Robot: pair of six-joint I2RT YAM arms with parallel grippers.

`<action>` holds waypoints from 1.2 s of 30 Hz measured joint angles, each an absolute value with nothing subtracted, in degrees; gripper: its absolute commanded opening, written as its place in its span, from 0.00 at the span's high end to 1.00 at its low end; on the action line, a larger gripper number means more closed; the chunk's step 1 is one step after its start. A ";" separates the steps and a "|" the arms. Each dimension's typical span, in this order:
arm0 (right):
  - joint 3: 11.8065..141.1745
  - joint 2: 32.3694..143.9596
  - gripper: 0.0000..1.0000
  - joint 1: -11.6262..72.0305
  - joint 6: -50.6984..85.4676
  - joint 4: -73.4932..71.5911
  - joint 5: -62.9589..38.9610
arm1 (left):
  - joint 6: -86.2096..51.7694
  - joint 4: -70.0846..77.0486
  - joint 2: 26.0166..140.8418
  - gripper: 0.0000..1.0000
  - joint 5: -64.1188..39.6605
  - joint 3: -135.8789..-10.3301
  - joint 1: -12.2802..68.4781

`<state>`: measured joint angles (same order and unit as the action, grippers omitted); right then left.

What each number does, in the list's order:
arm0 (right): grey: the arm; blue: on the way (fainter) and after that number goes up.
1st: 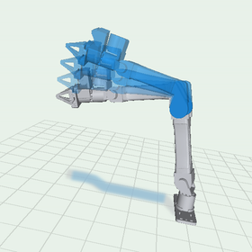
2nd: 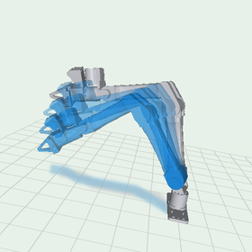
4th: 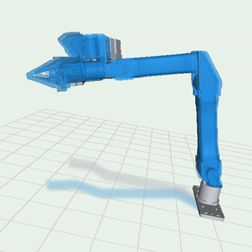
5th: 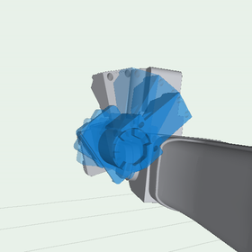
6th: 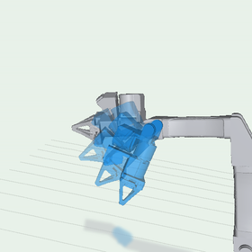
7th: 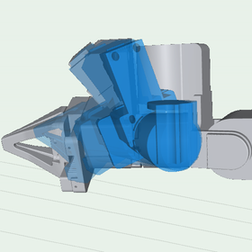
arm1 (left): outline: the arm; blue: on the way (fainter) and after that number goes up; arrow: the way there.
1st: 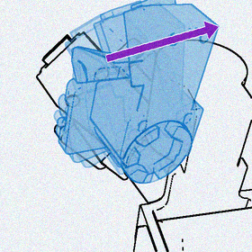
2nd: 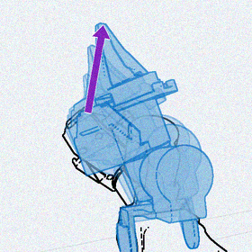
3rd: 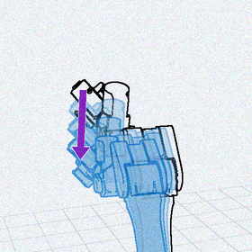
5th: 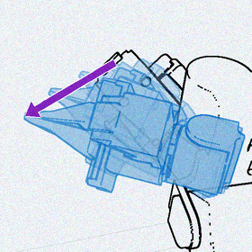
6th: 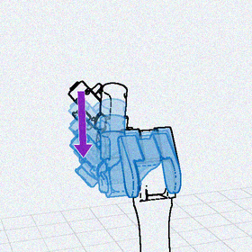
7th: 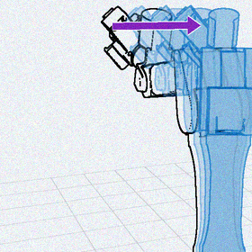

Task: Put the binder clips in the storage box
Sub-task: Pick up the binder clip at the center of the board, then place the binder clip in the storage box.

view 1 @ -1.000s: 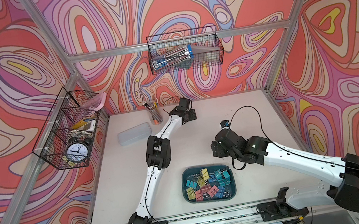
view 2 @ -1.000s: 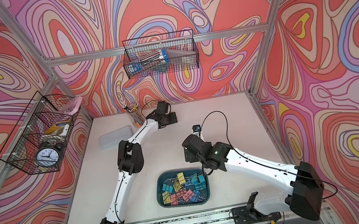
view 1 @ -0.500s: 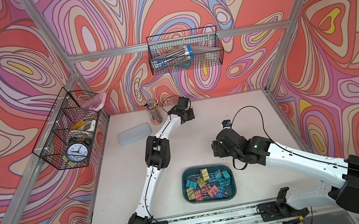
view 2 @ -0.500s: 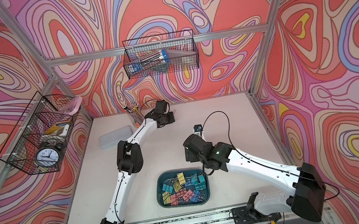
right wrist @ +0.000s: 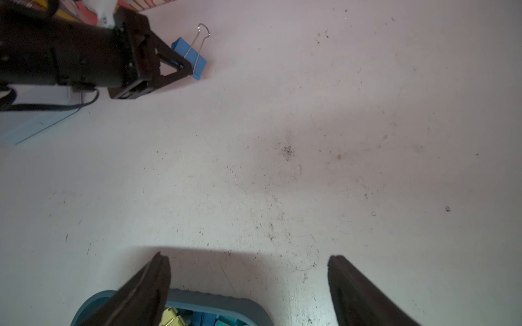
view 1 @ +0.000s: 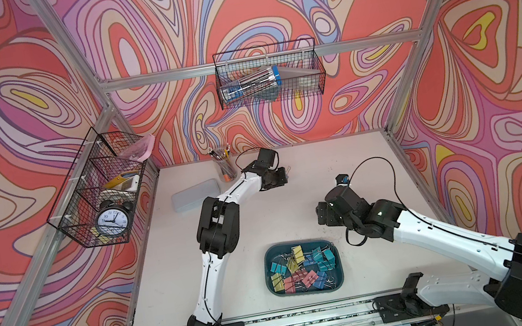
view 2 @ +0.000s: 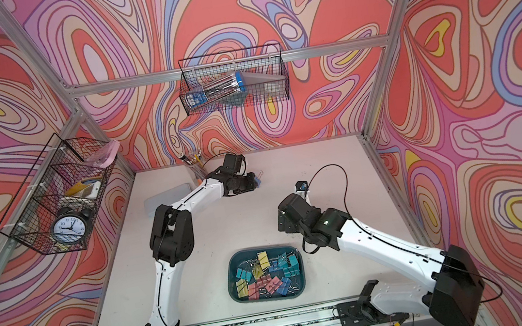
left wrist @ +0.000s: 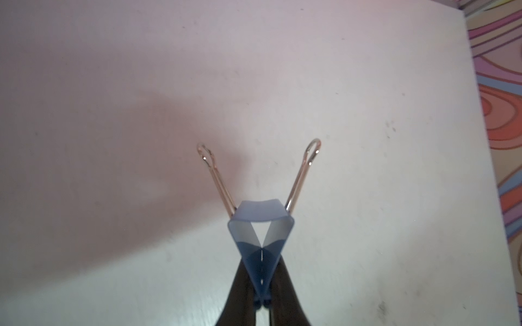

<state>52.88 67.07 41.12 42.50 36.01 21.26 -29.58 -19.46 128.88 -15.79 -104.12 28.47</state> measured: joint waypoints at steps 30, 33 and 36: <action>46.81 60.73 0.02 35.94 47.48 34.09 19.90 | -30.98 -11.97 71.70 0.79 -8.62 -40.56 60.80; 46.81 61.32 0.02 35.94 47.48 33.76 19.92 | -31.99 -11.16 72.16 0.49 -8.12 -39.40 61.25; 46.81 61.76 0.02 35.94 47.46 33.17 20.82 | -32.40 -10.92 69.38 0.32 -5.61 -39.24 61.58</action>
<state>46.81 61.76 35.94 47.46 33.17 20.82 -32.40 -10.92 69.38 -5.61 -39.24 61.58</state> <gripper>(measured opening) 0.983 0.550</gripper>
